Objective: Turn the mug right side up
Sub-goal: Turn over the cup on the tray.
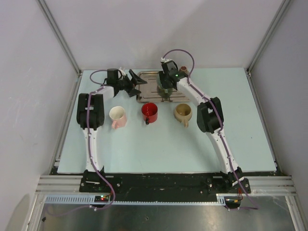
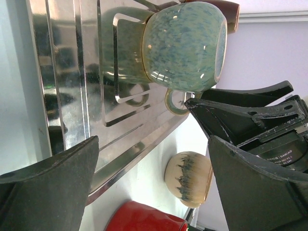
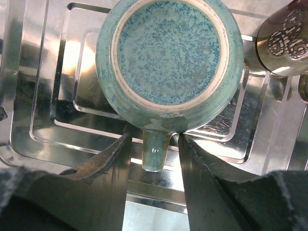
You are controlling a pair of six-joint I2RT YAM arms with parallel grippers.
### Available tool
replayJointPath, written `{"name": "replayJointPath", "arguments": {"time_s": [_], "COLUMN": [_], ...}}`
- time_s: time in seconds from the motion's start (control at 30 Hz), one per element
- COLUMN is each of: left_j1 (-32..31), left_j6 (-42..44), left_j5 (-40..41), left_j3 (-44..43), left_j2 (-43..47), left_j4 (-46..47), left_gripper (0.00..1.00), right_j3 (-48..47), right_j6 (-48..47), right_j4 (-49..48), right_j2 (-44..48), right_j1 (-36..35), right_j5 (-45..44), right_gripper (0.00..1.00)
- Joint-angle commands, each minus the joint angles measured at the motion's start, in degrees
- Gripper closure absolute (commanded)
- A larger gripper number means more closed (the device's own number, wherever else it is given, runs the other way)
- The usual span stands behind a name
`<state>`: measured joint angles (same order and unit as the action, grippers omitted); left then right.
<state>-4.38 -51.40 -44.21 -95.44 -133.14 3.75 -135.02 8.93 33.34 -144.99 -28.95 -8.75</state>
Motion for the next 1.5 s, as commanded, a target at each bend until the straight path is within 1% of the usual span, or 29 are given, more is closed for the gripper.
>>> {"name": "replayJointPath", "arguments": {"time_s": [0.0,0.57,0.63,0.7,0.8,0.9,0.93,1.07,1.23,1.33,1.47], "left_j1": [0.62,0.82,0.83,0.84,0.84,0.91,0.93,0.92,0.91,0.88,0.88], "left_j6": [1.5,2.61,2.55,2.49,2.38,2.36,2.4,2.6,3.0,3.4,3.73], "left_j5": [-1.74,-2.81,-2.7,-2.72,-2.68,-2.65,-2.69,-2.66,-3.05,-3.53,-4.19], "left_j3": [0.32,0.41,0.47,0.55,0.66,1.0,1.06,1.54,2.05,2.05,1.62], "left_j2": [4.31,5.63,5.66,5.65,5.8,6.01,6.12,6.7,7.38,7.77,7.95], "left_j4": [1.23,1.88,1.94,1.96,1.96,1.96,1.96,1.96,2.09,2.27,2.51], "left_gripper": [0.02,0.02,0.02,0.02,0.02,0.02,0.02,0.02,0.02,0.02,0.02], "right_j3": [-1.22,-0.72,-0.74,-0.83,-0.91,-1.27,-1.46,-2.04,-2.96,-4.88,-6.34], "right_j6": [-0.2,1.32,1.35,1.18,0.57,-0.67,-1.41,-4.02,-4.2,-2.97,-0.04], "right_j4": [-1.67,-1.04,-0.96,-0.99,-1.0,-1.08,-1.08,-1.21,-0.91,-0.02,0.49], "right_j2": [-0.47,-1.73,-1.73,-1.66,-1.39,-0.98,-0.86,0.3,3.06,5.15,8.04], "right_j1": [-0.48,0.18,0.25,0.22,0.1,0.0,-0.12,-0.18,0.71,1.8,3.81], "right_j5": [-0.81,1.08,1.01,0.49,-0.78,-1.88,-2.14,-1.18,6.53,14.6,22.58], "right_gripper": [0.52,0.55,0.59,0.67,0.76,0.94,0.97,1.0,1.0,1.0,1.0]}}
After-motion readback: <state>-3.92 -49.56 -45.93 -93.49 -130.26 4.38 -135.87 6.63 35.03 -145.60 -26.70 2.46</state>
